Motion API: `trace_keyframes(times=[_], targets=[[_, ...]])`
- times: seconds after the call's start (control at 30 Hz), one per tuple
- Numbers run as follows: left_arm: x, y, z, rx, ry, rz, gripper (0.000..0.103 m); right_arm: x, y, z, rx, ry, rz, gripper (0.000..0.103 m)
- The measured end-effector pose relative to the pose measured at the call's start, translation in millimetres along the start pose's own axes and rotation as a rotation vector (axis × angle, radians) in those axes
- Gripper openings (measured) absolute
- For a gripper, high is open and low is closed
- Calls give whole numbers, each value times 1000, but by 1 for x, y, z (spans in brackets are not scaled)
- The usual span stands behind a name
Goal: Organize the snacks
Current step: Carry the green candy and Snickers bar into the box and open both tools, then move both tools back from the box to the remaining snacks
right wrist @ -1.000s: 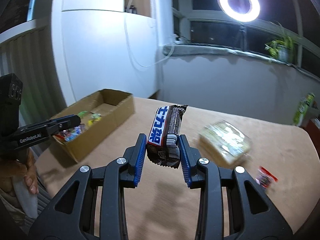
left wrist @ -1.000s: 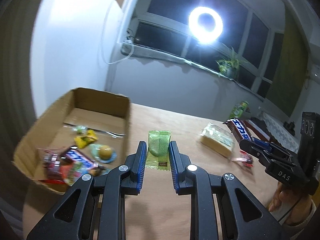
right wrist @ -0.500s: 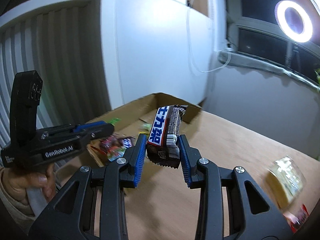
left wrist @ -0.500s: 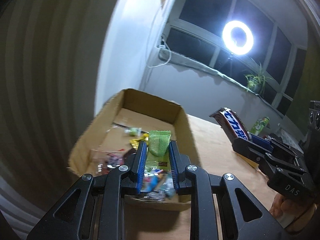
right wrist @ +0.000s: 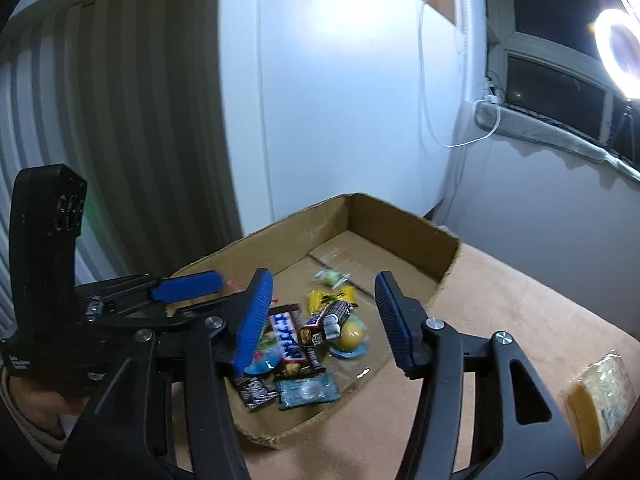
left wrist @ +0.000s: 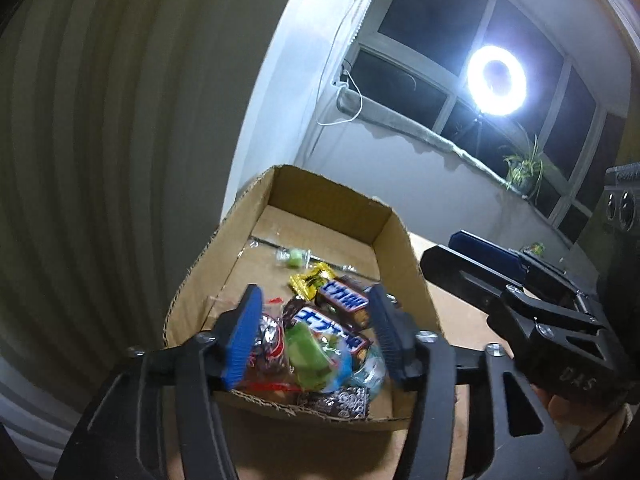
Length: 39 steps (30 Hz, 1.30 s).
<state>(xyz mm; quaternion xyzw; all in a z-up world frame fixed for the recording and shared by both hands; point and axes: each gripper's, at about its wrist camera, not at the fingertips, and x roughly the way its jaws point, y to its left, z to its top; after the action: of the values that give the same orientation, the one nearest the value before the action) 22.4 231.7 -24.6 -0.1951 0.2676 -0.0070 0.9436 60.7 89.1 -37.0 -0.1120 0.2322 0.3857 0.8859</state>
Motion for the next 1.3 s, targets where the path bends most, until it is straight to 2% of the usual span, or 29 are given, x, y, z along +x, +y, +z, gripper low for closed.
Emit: trace_keyframes(times=[0.13,0.37,0.73,0.97,1.17,1.3], targets=[[-11,-1,6,1,-13,-25,67,-10,-4,6,5,-10,-35,57],[-25,1,12,4,-34,-32,68,-29,-8,11,18,-34,-73,63],[-28,-7,15,12,-57,-33,68,-50,-18,1,27,-34,-107,63],[-25,-21,14,35,-46,-42,68,-69,-37,-21,57,-18,-161,64],[-24,-44,7,66,-35,-77,70,-88,-61,-55,105,44,-231,64],[-14,-67,0,105,-1,-100,72,-110,-82,-81,151,53,-271,64]])
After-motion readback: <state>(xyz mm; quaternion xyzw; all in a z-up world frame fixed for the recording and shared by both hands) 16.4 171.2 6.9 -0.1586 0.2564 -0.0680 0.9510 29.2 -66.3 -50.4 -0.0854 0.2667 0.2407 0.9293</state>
